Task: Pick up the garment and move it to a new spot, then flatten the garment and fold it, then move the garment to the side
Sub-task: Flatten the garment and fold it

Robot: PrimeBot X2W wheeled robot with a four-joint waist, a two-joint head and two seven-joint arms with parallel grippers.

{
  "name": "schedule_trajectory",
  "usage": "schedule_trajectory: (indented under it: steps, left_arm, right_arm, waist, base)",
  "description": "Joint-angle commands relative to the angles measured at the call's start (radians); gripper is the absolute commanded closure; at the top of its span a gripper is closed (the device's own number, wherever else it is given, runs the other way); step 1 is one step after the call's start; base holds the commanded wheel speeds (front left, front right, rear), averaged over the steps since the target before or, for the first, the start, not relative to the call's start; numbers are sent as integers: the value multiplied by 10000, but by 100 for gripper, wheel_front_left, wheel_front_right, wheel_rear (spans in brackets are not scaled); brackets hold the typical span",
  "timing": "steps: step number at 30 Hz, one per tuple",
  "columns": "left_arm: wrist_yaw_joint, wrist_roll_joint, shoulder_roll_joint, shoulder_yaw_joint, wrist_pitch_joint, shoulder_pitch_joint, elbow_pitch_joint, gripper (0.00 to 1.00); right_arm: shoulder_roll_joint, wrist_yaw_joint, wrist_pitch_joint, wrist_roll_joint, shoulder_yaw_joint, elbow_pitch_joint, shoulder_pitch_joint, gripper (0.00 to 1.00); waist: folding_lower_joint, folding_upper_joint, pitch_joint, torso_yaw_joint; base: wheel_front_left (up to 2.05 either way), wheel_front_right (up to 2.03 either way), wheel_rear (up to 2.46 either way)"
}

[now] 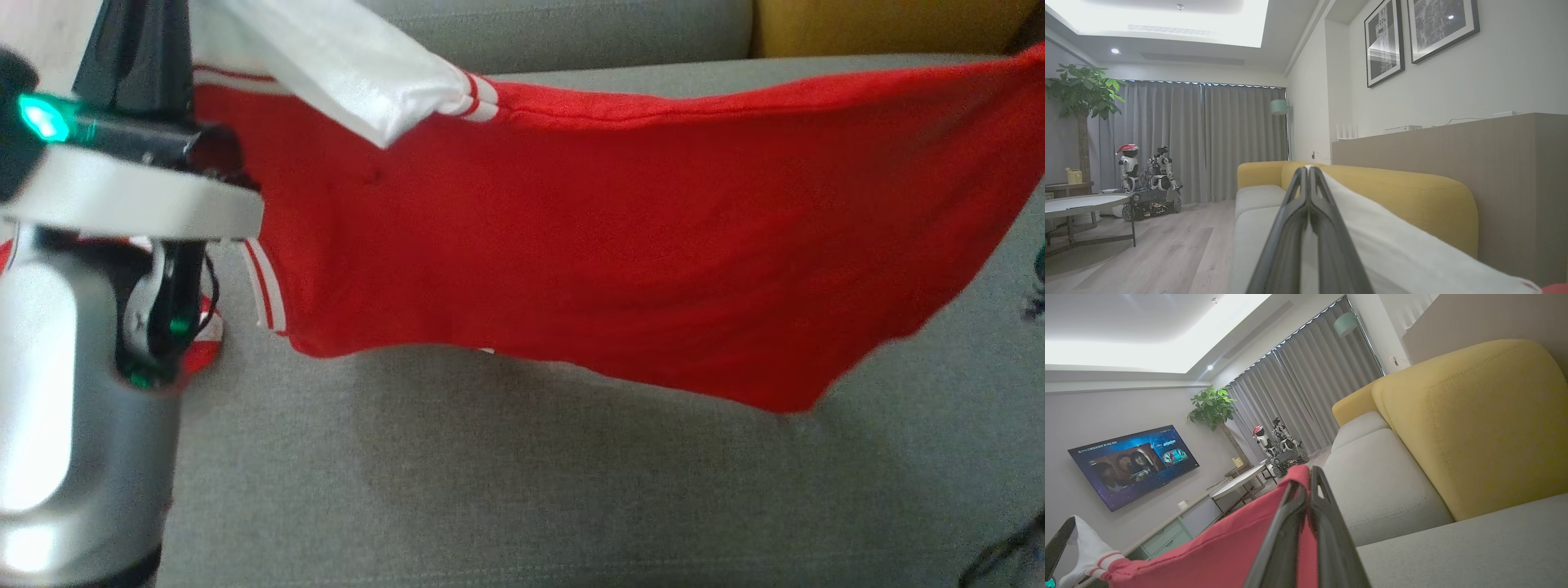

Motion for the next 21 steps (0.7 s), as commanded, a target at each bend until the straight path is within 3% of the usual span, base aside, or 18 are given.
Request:
schedule_trajectory:
  steps: [1,10,15,21]
  left_arm:
    - [-130,-95,247,286,61,-957,-76,100]
    - [-879,-318,122,59,-377,-4081,2784,100]
    - [-1178,13,165,-114,-1425,-6634,5256,100]
    - [-1143,358,51,-122,-2350,-8862,8091,100]
  right_arm:
    - [43,-7,15,21,230,-160,-818,100]
    - [-78,-7,-545,-446,578,2052,-4332,100]
    - [-66,-7,-1741,-1251,855,4653,-7352,100]
    - [125,-7,-4022,-2036,1671,8318,-10098,100]
  waist:
    - [1,0,174,-6]
    - [1,0,1406,-125]
    - [1,0,2088,-302]
    - [1,0,2175,-503]
  base:
    - [0,0,0]
    - [0,0,0]
    - [0,0,0]
    - [0,0,0]
